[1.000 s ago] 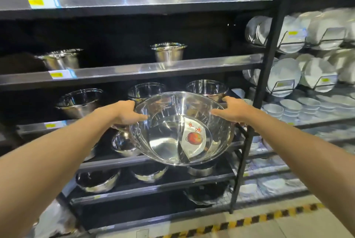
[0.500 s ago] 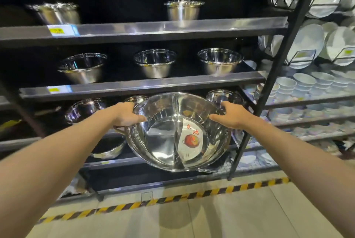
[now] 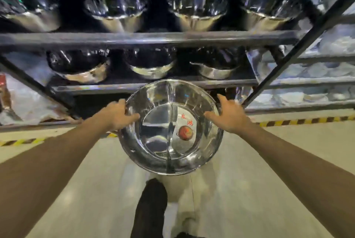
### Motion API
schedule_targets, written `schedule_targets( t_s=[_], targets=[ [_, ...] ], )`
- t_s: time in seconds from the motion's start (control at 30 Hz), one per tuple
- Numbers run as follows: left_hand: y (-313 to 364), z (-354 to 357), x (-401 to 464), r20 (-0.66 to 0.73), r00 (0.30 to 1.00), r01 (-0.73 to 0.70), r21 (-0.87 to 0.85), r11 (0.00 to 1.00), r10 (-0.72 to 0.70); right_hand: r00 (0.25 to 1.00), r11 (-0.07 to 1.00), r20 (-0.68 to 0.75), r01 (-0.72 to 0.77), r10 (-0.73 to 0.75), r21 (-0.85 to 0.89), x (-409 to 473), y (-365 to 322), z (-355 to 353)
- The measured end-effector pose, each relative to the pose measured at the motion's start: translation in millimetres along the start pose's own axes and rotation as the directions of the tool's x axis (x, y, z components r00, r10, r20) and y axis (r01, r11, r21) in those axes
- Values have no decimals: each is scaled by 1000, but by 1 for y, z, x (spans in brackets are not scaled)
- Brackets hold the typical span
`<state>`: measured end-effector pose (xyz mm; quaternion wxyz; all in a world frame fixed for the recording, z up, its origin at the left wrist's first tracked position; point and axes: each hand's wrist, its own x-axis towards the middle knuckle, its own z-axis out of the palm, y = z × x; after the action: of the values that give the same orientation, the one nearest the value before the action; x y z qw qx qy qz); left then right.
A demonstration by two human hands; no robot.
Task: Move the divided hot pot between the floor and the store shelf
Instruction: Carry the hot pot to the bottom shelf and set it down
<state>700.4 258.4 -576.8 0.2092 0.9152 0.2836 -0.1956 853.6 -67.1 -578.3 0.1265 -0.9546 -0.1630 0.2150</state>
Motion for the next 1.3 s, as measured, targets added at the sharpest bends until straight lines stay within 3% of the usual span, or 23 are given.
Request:
schedule_targets(
  t_s=[0.23, 0.5, 0.83, 1.07, 1.3],
  targets=[
    [-69, 149, 109, -42, 999, -23, 22, 999, 24, 999, 999, 26, 40, -40, -1, 91, 48, 185],
    [-95, 247, 248, -102, 995, 6, -2, 1000, -6, 999, 999, 31, 22, -24, 47, 212, 86, 305],
    [-130, 291, 401, -248, 968, -32, 14, 999, 35, 972, 983, -165, 180, -170, 48, 380, 83, 366],
    [-135, 301, 472, -239, 969, -68, -39, 997, 57, 983, 995, -160, 96, -95, 0, 447, 79, 386],
    [-143, 302, 511, -242, 967, -89, -22, 996, 81, 964, 989, -233, 102, -125, -107, 480, 72, 393]
  ],
)
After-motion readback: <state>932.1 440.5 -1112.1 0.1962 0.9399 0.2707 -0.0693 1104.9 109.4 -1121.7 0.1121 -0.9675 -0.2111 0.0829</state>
